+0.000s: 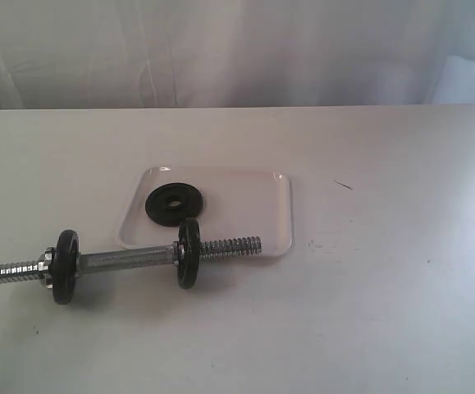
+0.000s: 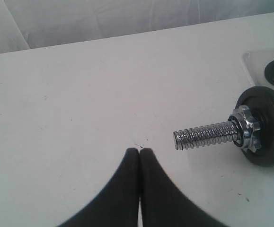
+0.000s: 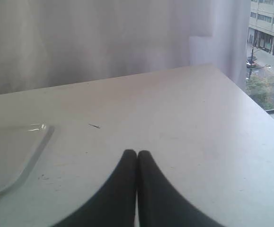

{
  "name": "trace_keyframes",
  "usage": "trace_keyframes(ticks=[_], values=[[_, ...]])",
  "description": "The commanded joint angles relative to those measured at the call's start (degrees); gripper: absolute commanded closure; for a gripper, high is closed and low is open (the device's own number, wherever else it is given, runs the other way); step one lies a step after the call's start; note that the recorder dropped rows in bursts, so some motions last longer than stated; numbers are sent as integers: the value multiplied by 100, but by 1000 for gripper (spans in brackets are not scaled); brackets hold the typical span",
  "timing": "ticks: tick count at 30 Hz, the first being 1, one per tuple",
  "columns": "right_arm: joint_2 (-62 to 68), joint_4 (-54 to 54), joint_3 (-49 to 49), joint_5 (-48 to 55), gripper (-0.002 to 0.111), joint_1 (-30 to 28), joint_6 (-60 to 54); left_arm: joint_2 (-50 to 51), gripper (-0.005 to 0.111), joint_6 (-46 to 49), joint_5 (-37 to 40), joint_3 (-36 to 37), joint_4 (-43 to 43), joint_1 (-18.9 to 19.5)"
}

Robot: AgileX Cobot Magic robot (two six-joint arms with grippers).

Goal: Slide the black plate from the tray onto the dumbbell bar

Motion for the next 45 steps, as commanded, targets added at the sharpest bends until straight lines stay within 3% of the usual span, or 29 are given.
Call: trace_keyframes(ticks=[1, 13, 18, 24, 28, 36, 45], values=[[-26, -14, -9, -39, 108, -23, 9, -26, 107, -1, -12, 16, -36, -12], [-26, -50, -9, -138, 108, -23, -60, -26, 107, -1, -12, 16, -36, -12], [-26, -50, -9, -641, 108, -23, -73, -26, 107, -22, -255, 16, -36, -12], [-26, 71, -9, -2306, 108, -23, -73, -26, 107, -1219, -822, 16, -603, -12], [-26, 96, -11, -2419, 108, -23, -62, -26, 107, -1724, -981, -116, -649, -12], [-26, 574, -921, -997, 108, -23, -48, -26, 107, -2314, -69, -1190, -649, -12], [-26, 897, -2039, 326, 108, -23, -48, -9, 107, -2164, 1974, -2729, -649, -12]])
